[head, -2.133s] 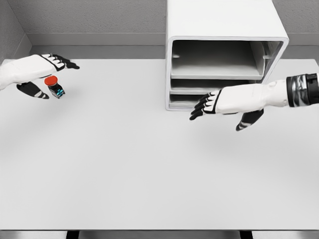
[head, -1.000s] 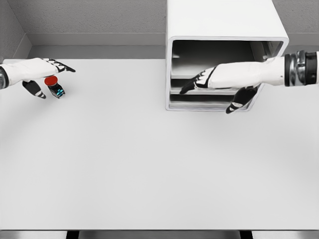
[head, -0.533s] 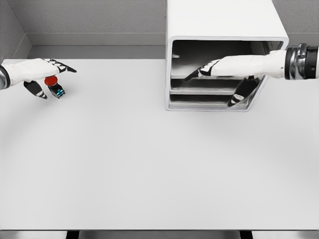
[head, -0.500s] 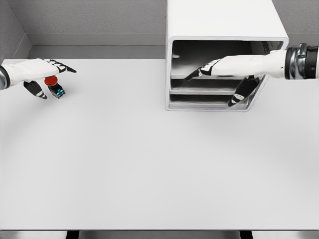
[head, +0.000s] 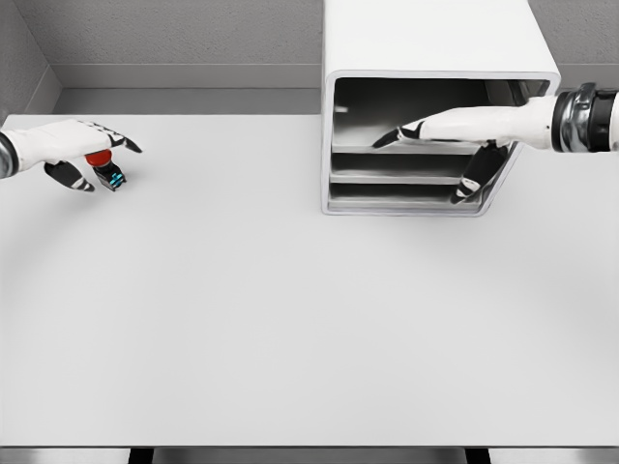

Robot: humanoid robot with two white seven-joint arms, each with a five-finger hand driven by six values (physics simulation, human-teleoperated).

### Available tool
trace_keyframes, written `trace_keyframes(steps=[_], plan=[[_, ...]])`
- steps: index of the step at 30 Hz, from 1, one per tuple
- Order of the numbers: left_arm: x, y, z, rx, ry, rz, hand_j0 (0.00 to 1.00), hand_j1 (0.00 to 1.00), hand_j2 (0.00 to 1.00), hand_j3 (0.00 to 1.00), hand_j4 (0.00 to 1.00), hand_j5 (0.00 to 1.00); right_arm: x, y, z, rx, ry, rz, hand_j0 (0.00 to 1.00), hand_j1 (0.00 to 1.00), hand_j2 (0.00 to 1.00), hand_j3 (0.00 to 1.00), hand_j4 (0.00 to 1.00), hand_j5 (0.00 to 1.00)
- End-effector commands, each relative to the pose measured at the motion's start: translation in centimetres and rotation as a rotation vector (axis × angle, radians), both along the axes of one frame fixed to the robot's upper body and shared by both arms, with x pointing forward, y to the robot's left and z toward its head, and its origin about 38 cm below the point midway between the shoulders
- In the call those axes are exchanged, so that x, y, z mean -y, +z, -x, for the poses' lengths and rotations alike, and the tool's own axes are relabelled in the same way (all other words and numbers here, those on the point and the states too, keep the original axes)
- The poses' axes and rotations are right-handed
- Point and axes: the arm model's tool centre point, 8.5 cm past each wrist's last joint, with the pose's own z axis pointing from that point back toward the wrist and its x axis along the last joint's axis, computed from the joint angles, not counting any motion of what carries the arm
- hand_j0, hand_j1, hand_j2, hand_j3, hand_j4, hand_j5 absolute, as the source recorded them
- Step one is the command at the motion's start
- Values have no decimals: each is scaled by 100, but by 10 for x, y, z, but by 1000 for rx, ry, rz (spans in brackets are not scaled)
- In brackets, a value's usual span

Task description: Slide open multi-storey tabletop storage cabinets and put open load switch and slide close multi-storey tabletop storage cabinets

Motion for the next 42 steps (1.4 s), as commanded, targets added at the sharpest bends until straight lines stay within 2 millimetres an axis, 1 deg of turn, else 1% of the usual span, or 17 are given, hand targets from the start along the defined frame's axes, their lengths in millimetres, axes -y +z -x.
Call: trace_keyframes(steps=[1,2,3,5,9,16,22,23,24,26,28,33,34,35,37,39,42], plan=[[-3,1,0,1,9,5,76,76,76,76,76,76,3,-2,-2,-8,-16,1,100,100,100,100,100,100],[-3,1,0,1,9,5,72,72,72,72,72,72,3,-2,-2,-8,-19,2,100,100,100,100,100,100],[-3,1,0,2,10,8,61,61,61,61,61,61,6,-3,-4,-9,-27,2,100,100,100,100,100,100],[-2,1,0,1,8,7,51,51,51,51,51,51,7,-3,-4,-10,-31,3,100,100,100,100,100,100],[-2,0,1,-2,7,8,42,42,42,42,42,42,8,-4,-6,-14,-37,5,100,100,100,100,100,100],[-3,0,1,-3,8,7,42,42,42,42,42,42,2,-15,-4,-31,-18,24,100,100,100,100,100,100],[1,5,0,11,-1,21,42,42,42,42,42,42,-1,-16,-1,-27,11,29,100,100,100,100,100,100],[4,8,-1,20,-11,24,42,42,42,42,42,42,-2,-16,-1,-26,12,30,100,100,100,100,100,100],[15,15,0,39,-43,41,42,42,42,42,42,42,-2,-16,0,-21,23,29,100,100,100,100,100,100],[20,23,2,56,-67,60,42,42,42,42,42,42,-4,-15,2,-18,37,26,100,100,100,100,100,100],[17,29,6,66,-74,61,42,42,42,42,42,42,-7,-13,5,-10,61,21,100,100,100,100,100,100],[26,47,12,101,-123,82,42,42,42,42,42,42,-18,-7,14,4,105,18,100,100,100,100,100,100],[24,49,13,104,-121,80,42,42,42,42,42,42,-20,-6,15,4,113,16,100,100,100,100,100,100],[30,55,15,119,-145,79,42,42,42,42,42,42,-21,-6,16,5,117,15,100,100,100,100,100,100],[30,67,20,138,-163,99,42,42,42,42,42,42,-26,-7,21,3,135,14,100,100,100,100,100,100],[33,73,23,148,-182,105,42,42,42,42,42,42,-30,-9,26,-2,156,15,100,100,100,100,100,100],[39,88,34,172,-226,120,42,42,42,42,42,42,-26,-8,28,2,162,15,100,100,100,100,100,100]])
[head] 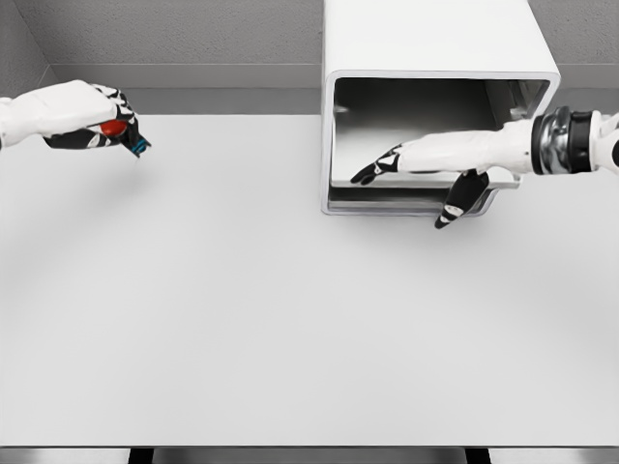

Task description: Slide open multi-storey tabletop storage cabinets and put open load switch and slide close multi-storey tabletop storage cabinets

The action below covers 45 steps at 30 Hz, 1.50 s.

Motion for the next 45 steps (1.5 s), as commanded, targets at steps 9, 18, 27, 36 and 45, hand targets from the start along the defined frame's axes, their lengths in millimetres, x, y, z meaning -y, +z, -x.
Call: trace_keyframes(steps=[9,18,27,36,45], plan=[[34,48,47,61,-192,99,42,42,42,42,42,42,0,3,18,15,89,-17,100,100,100,100,100,100],[74,66,70,96,-336,149,43,43,43,43,43,43,10,11,25,38,144,-44,100,100,100,100,100,100],[94,88,81,158,-407,188,43,43,43,43,43,43,33,2,48,30,228,-64,100,100,100,100,100,100],[141,88,79,179,-509,298,43,43,43,43,43,43,46,-4,50,-18,164,-82,100,100,100,100,100,100],[163,86,79,178,-552,341,43,43,43,43,43,43,58,-3,47,-24,110,-73,100,100,100,100,100,100]])
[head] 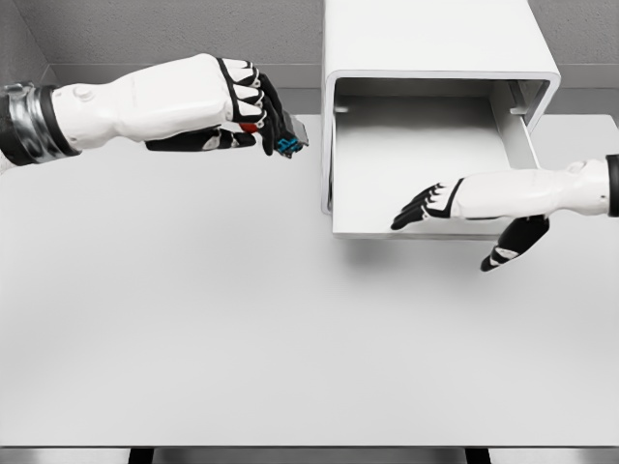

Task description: Slide open multi-storey tabletop storage cabinets and put open load switch and slide close multi-storey tabletop storage cabinets

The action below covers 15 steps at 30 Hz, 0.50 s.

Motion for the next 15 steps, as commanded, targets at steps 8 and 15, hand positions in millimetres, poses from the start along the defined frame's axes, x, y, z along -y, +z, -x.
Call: trace_keyframes(steps=[8,15], plan=[[43,-8,1,-10,-84,59,43,43,43,43,43,43,5,-2,-3,-12,-41,9,100,100,100,100,100,100],[64,-14,2,-7,-114,62,43,43,43,43,43,43,22,8,12,21,-1,10,100,100,100,100,100,100]])
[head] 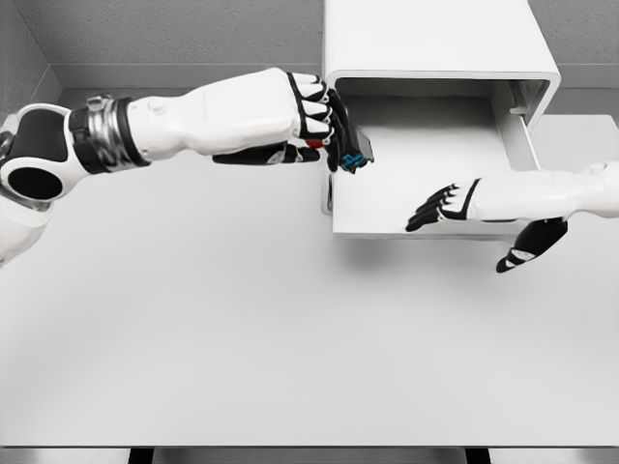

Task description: Slide open multi-storey tabletop storage cabinets and put open load switch and slide close multi-storey tabletop storage cabinets

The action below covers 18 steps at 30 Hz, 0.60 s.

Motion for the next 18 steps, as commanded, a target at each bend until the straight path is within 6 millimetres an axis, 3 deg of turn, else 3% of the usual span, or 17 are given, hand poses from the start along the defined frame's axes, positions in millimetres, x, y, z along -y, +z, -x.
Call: trace_keyframes(steps=[1,13,18], plan=[[7,-2,0,-5,-11,7,43,43,43,43,43,43,8,4,4,4,-7,0,100,100,100,100,100,100],[17,-6,-9,-15,-3,9,43,43,43,43,43,43,3,6,6,9,9,-7,100,100,100,100,100,100],[37,-17,-19,-30,-8,-17,43,43,43,43,43,43,4,5,6,6,6,-5,100,100,100,100,100,100]])
